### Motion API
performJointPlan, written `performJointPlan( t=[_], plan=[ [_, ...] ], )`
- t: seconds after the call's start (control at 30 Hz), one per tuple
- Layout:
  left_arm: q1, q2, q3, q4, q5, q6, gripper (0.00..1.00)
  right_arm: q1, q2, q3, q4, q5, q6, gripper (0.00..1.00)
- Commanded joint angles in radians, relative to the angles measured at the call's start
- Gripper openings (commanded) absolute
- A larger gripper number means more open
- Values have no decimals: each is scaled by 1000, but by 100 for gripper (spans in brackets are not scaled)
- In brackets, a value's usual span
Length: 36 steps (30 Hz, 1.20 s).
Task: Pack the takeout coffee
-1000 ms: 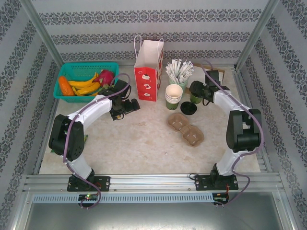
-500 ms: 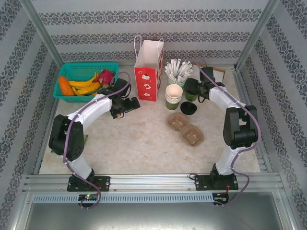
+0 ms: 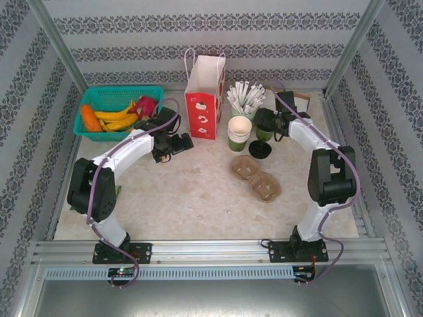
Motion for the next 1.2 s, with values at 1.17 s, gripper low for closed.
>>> performJointPlan(
  t=[1.17],
  plan=[
    [57,362,1125,-427,-111,434,99,4,-684,-410,55,324,-65,98]
  ],
)
